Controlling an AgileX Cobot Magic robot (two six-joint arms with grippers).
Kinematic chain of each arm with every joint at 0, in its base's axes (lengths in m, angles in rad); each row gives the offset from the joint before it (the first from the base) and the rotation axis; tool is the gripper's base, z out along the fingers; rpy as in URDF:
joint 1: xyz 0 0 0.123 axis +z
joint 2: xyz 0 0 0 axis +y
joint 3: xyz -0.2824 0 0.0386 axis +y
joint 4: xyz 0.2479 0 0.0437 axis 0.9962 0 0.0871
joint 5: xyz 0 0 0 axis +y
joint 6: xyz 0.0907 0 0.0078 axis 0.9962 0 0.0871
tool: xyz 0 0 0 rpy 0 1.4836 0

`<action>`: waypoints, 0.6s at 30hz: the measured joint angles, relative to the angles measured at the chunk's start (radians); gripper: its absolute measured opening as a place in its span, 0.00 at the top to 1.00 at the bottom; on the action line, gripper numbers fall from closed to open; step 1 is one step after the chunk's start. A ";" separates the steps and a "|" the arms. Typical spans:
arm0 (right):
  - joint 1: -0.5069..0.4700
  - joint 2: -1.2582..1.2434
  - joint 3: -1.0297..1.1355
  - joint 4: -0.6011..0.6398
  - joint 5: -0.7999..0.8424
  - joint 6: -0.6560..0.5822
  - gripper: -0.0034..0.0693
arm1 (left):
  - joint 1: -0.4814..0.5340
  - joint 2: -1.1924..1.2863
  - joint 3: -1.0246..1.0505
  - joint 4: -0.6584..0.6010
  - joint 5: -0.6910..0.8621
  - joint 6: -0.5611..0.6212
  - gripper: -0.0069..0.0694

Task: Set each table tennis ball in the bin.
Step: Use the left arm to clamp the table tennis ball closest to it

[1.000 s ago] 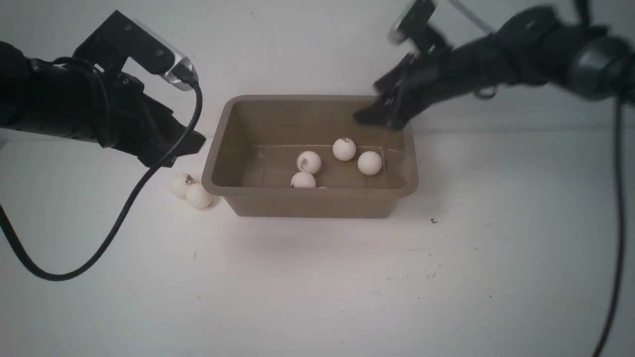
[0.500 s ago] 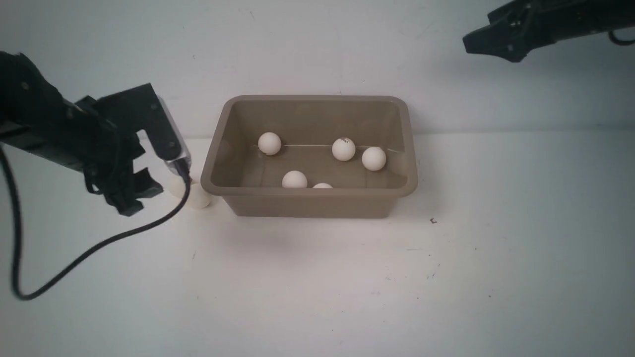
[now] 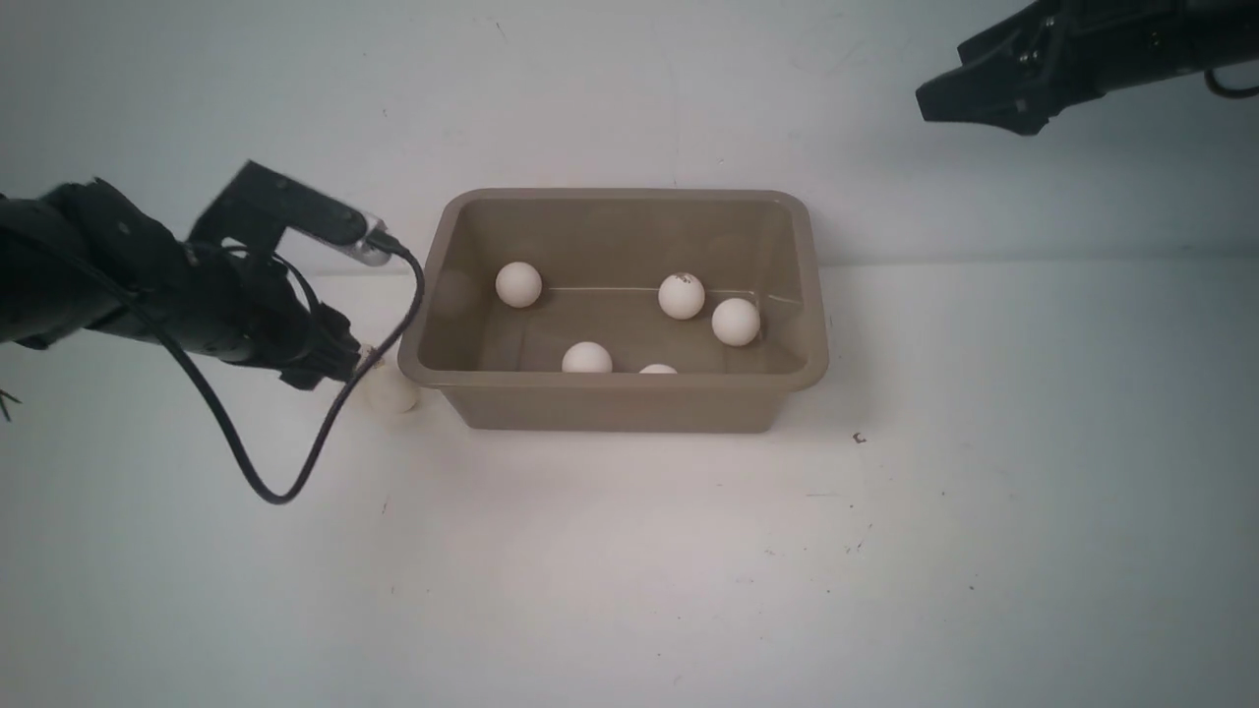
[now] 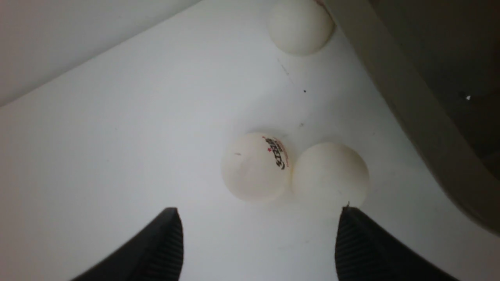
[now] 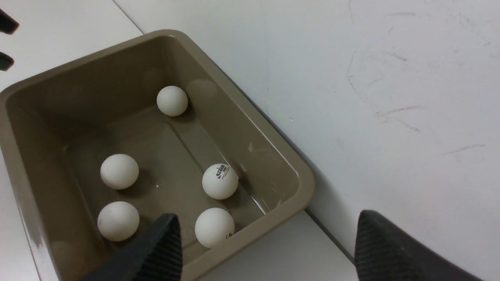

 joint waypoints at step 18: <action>0.000 0.000 0.000 0.000 0.033 0.015 0.21 | 0.000 0.115 -0.001 -0.010 -0.190 0.030 0.30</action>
